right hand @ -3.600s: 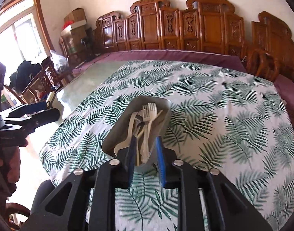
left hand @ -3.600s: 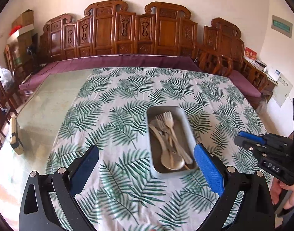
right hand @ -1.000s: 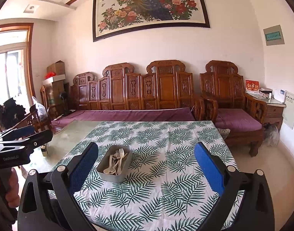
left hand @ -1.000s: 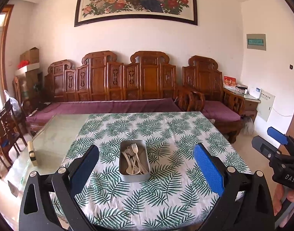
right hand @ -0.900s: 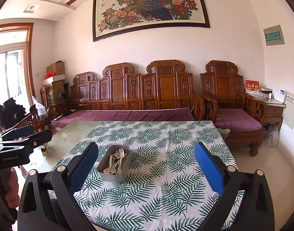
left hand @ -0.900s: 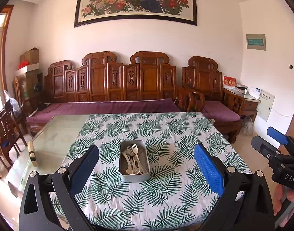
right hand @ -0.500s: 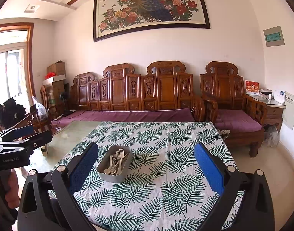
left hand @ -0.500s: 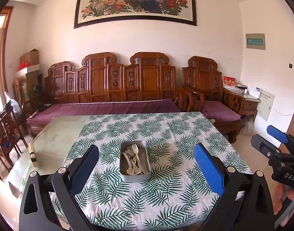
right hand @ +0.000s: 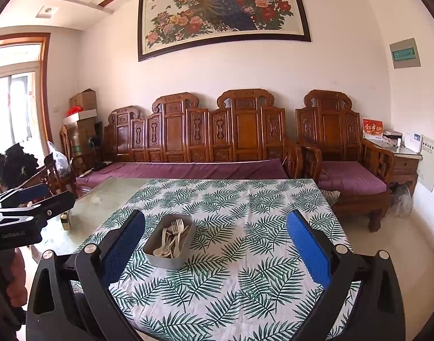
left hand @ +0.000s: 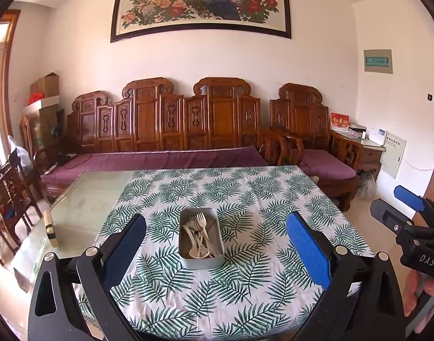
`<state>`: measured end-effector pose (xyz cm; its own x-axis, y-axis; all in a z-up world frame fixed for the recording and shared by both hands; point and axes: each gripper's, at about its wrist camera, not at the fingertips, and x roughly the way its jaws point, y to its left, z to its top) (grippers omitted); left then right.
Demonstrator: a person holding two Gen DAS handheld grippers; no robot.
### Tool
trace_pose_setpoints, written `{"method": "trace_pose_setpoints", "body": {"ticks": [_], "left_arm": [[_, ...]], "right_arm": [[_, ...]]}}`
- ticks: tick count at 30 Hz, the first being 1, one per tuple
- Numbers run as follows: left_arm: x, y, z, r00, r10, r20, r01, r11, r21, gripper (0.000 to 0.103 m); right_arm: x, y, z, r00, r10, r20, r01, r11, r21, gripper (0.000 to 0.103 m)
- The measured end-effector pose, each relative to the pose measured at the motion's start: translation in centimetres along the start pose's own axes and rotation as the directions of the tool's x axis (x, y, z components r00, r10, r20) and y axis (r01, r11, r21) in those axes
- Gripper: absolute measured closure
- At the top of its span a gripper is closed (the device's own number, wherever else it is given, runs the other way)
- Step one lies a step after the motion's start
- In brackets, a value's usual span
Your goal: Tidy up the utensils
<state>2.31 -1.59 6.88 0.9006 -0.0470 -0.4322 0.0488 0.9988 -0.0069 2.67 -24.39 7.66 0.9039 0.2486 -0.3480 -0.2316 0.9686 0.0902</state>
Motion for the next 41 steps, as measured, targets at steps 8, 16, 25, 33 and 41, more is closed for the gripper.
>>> {"method": "trace_pose_setpoints", "body": {"ticks": [8,16,25,33,41], "left_arm": [[0.00,0.11,-0.05,1.000,0.000,0.001,0.000,1.000,-0.003,0.008],[-0.11,0.10,-0.01,1.000,0.001,0.003,-0.001,1.000,-0.002,0.008],[-0.24,0.10,0.09,1.000,0.000,0.005,0.000,1.000,-0.004,0.008],[-0.25,0.06,0.10,1.000,0.001,0.005,-0.001,1.000,-0.005,0.008],[-0.23,-0.13,0.12,1.000,-0.001,0.003,0.001,1.000,-0.007,0.008]], "right_arm": [[0.06,-0.08,0.09,1.000,0.003,-0.001,-0.003,1.000,-0.001,0.003],[0.12,-0.05,0.10,1.000,0.002,-0.003,-0.002,1.000,-0.001,0.003],[0.16,-0.07,0.09,1.000,0.002,-0.002,-0.002,1.000,-0.002,0.003],[0.19,-0.32,-0.09,1.000,0.008,-0.003,-0.008,1.000,-0.003,0.003],[0.24,-0.29,-0.13,1.000,0.008,-0.003,-0.008,1.000,-0.003,0.003]]}}
